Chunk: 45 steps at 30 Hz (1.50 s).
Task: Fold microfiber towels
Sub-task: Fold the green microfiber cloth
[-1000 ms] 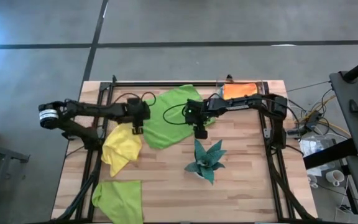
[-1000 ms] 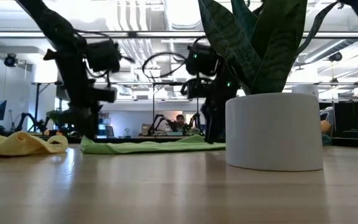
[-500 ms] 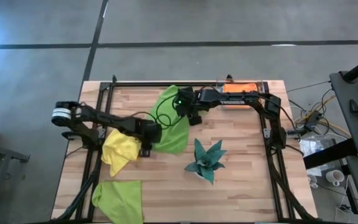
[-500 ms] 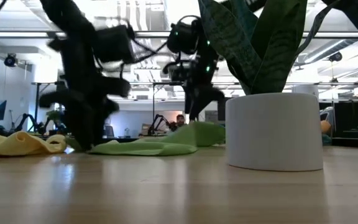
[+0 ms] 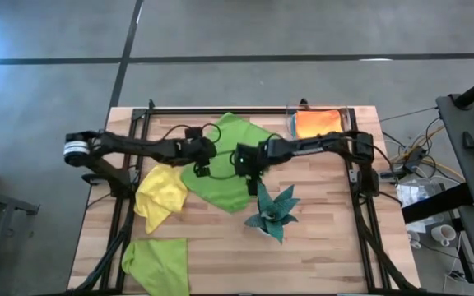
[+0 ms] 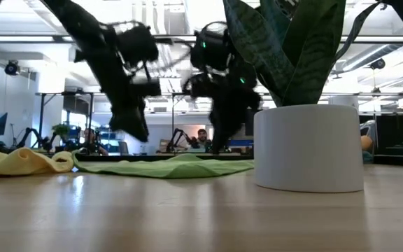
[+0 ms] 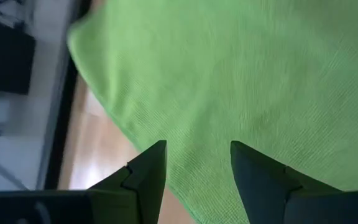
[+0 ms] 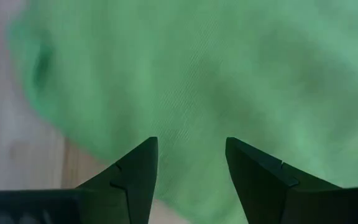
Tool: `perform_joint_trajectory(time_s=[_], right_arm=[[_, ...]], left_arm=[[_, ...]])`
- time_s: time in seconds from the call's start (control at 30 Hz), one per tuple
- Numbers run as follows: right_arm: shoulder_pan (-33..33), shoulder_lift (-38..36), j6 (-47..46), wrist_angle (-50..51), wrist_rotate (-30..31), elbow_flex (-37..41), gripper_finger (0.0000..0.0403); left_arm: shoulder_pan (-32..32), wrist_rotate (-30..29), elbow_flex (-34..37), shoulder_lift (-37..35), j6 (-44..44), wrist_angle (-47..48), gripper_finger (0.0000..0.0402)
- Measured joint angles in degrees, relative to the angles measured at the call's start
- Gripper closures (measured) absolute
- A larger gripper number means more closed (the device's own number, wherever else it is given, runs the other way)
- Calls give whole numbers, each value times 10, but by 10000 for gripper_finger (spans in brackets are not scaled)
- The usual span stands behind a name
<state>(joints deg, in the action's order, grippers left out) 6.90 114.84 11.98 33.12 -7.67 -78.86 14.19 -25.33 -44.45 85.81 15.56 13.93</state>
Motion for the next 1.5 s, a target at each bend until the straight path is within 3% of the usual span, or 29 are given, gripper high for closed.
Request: perform_joint_trajectory(time_s=[0.1,0.27,0.53,0.67,0.77,0.83,0.9,0.97,1.1,1.33,1.5], right_arm=[[-12,3,-2,0,2,28,216],[-9,-4,-9,25,25,57,216],[26,-24,74,148,70,62,216],[37,-58,124,147,151,64,216],[35,-94,138,133,137,58,216],[24,-111,136,120,91,61,216],[10,-119,126,110,53,63,216],[-5,-125,118,111,38,67,216],[-37,-122,105,105,18,88,216],[-101,-115,52,8,12,118,216],[-132,-115,5,-31,13,128,216]], left_arm=[[2,3,0,40,-20,19,238],[-32,60,-4,79,-124,89,238],[-129,129,-9,12,-319,214,238],[-155,71,-19,-58,-313,195,238],[-161,50,-13,-104,-286,187,238],[-172,82,-2,-134,-270,159,238],[-186,151,15,-144,-254,113,238],[-208,207,40,-146,-240,41,238],[-265,223,80,-113,-211,-76,238],[-304,184,55,-50,-225,-99,238],[-315,183,45,-45,-232,-87,238]])
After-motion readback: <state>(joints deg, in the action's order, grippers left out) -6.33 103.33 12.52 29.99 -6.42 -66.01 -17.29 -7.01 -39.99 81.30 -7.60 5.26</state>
